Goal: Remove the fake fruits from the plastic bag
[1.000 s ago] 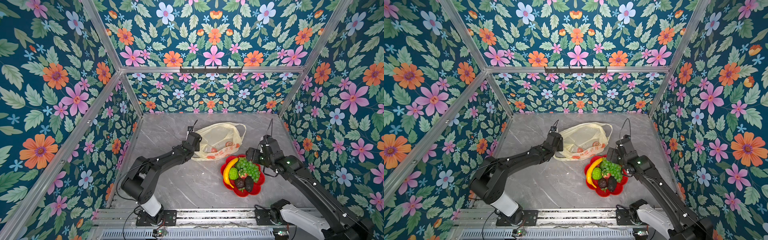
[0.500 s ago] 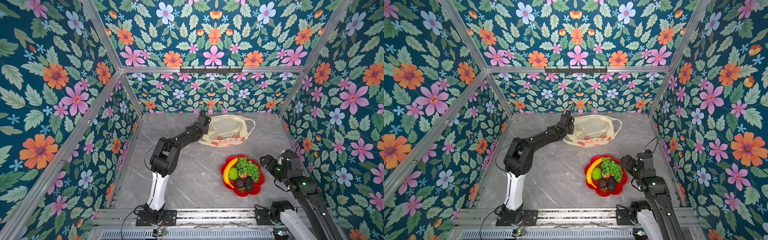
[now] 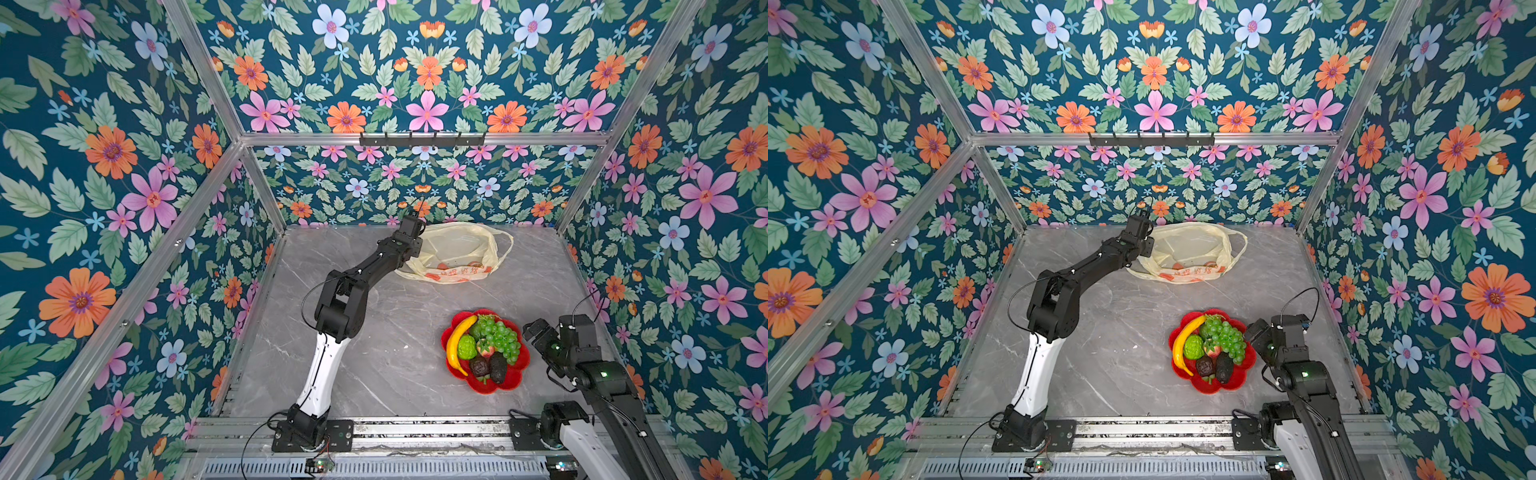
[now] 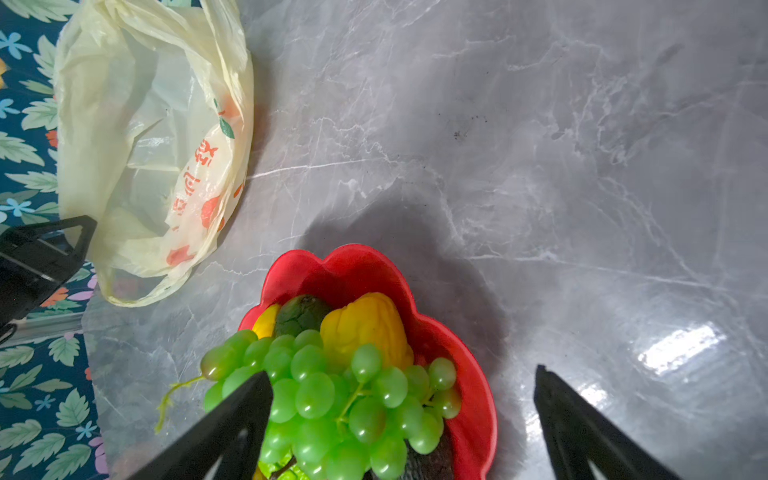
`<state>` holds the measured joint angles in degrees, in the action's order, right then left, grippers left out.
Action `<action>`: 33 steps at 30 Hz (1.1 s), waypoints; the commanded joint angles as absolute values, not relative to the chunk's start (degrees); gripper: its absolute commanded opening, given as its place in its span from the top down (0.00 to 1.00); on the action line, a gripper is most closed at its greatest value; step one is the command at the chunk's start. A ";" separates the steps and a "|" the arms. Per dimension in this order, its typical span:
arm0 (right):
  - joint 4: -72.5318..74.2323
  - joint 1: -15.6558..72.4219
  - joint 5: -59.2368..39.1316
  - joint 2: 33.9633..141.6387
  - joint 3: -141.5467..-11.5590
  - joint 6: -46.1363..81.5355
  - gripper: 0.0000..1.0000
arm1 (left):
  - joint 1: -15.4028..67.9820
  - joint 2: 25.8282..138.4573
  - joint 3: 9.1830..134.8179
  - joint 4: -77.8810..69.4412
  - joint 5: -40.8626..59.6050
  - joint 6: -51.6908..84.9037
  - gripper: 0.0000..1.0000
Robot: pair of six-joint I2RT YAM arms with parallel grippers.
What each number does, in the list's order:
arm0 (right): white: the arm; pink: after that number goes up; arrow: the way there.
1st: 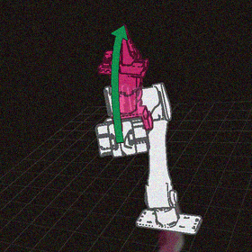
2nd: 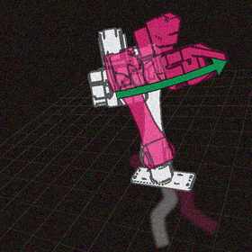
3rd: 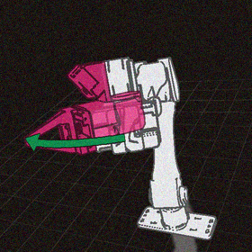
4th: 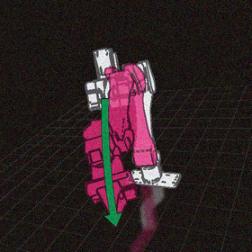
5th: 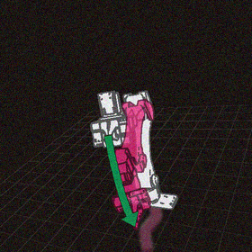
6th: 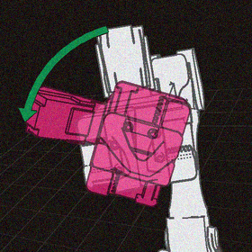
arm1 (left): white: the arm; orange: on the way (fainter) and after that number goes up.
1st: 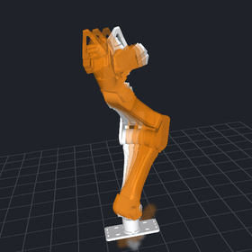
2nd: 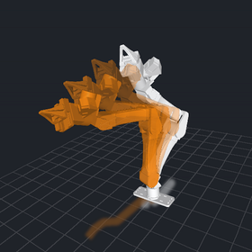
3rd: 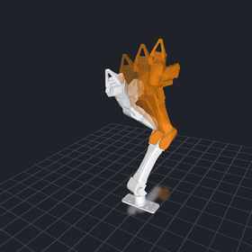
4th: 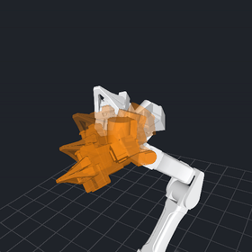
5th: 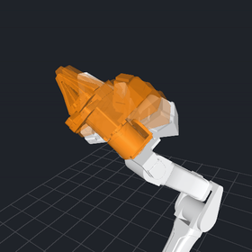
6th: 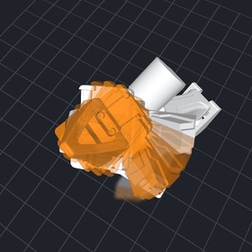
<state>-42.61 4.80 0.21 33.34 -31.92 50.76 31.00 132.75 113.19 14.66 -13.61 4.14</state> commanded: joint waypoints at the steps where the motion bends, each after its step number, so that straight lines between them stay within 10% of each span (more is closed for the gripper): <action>1: -43.41 4.76 0.78 33.57 -31.10 52.96 0.01 | 30.93 130.38 113.90 18.75 -12.45 4.99 0.34; 13: -40.73 4.78 -2.74 25.51 -22.56 63.54 0.01 | 30.91 109.48 94.88 18.41 -9.24 16.47 0.02; 33: -18.61 6.03 -10.16 25.16 -9.72 80.63 0.01 | 29.86 78.22 51.08 -2.50 -15.55 30.68 0.00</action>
<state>-25.58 5.30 -8.91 23.97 -10.28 76.79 30.11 80.49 53.82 3.64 -13.65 27.35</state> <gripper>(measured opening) 0.991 0.996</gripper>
